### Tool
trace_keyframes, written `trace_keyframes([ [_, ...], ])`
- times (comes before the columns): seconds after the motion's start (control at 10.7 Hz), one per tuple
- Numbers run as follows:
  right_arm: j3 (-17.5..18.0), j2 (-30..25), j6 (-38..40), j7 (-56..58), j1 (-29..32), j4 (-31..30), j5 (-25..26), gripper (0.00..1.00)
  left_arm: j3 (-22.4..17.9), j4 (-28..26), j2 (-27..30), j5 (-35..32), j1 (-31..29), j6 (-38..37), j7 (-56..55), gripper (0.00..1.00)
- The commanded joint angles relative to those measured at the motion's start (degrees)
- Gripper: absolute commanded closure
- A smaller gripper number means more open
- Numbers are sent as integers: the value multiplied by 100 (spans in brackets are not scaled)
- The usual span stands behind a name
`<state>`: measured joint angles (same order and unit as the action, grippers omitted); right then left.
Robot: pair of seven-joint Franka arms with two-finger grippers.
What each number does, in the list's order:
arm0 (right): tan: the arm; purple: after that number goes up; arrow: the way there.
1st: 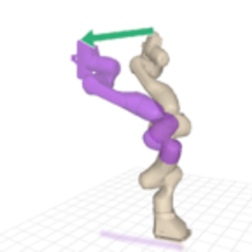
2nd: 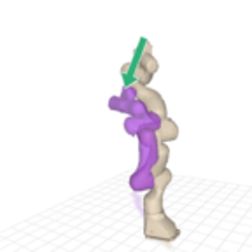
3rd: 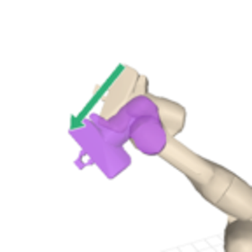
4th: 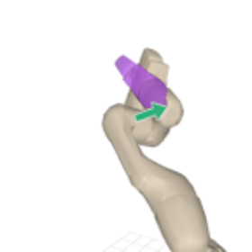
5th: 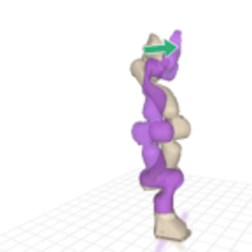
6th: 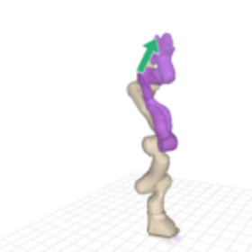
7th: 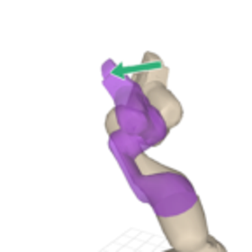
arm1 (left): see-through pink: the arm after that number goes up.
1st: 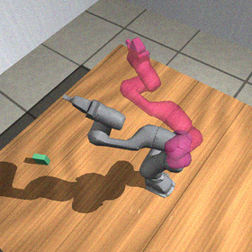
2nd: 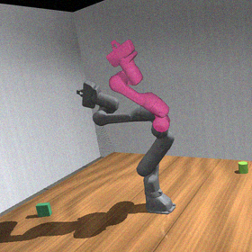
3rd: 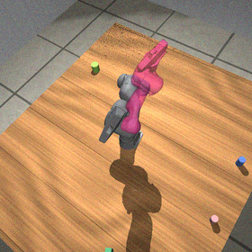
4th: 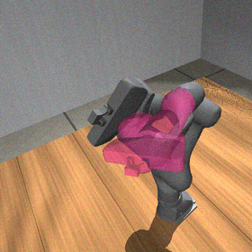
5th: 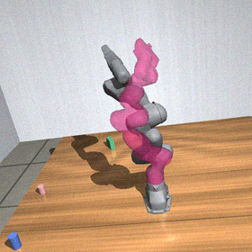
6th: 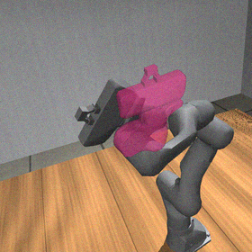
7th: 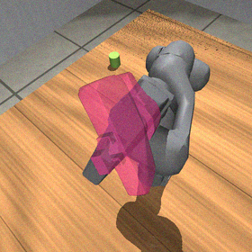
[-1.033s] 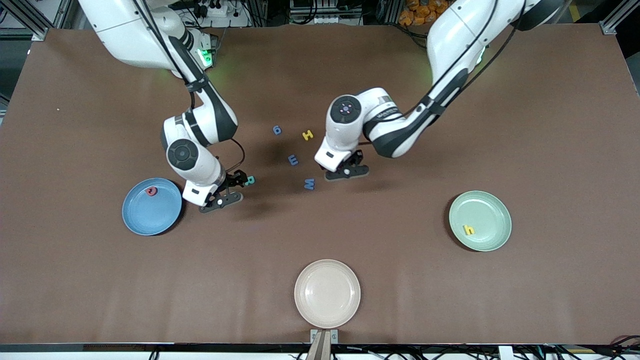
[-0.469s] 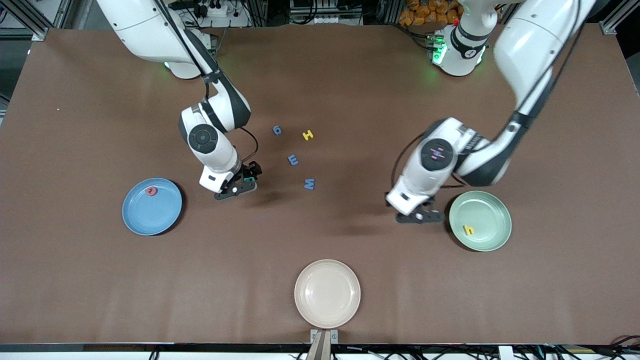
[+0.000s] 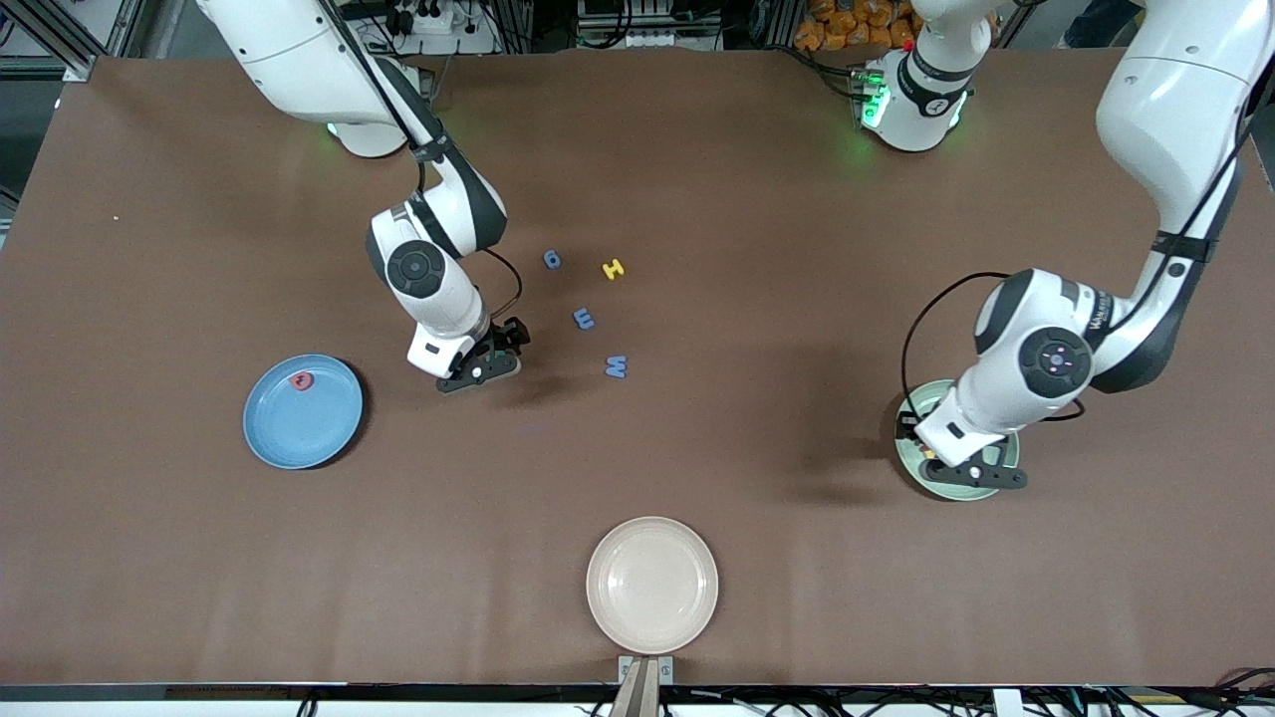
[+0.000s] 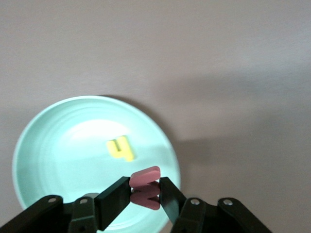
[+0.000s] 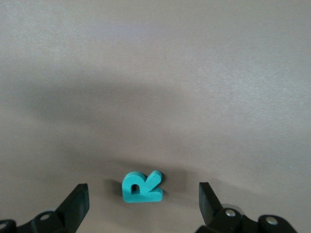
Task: Sort uppercase to blue plate, lowercase to green plate
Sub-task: 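Place the w on the green plate while the right gripper grasps the R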
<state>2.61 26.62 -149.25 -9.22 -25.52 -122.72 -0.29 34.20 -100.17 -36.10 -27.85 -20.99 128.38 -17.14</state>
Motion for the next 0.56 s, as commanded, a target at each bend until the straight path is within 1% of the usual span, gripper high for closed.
trace_keyframes([
  [0.0, -50, 54, -140, -97, -67, -59, -59, 0, 78, -29, -98, -98, -247, -6, 254, 89],
  [0.09, -50, 63, -140, -97, -67, -59, -50, 0, 69, -29, -107, -107, -248, 3, 263, 60],
  [0.19, -50, 72, -140, -97, -67, -59, -41, 0, 69, -20, -142, -116, -239, 12, 281, 42],
  [0.28, -50, 98, -140, -97, -67, -59, -41, 0, 61, -20, -177, -150, -248, 12, 290, 27],
  [0.38, -50, 98, -140, -97, -67, -50, -32, 0, 60, -38, -169, -264, -256, 12, 298, 0],
  [0.47, -50, 98, -140, -97, -67, -50, -41, 20, 60, -47, -134, -274, -265, 3, 316, 0],
])
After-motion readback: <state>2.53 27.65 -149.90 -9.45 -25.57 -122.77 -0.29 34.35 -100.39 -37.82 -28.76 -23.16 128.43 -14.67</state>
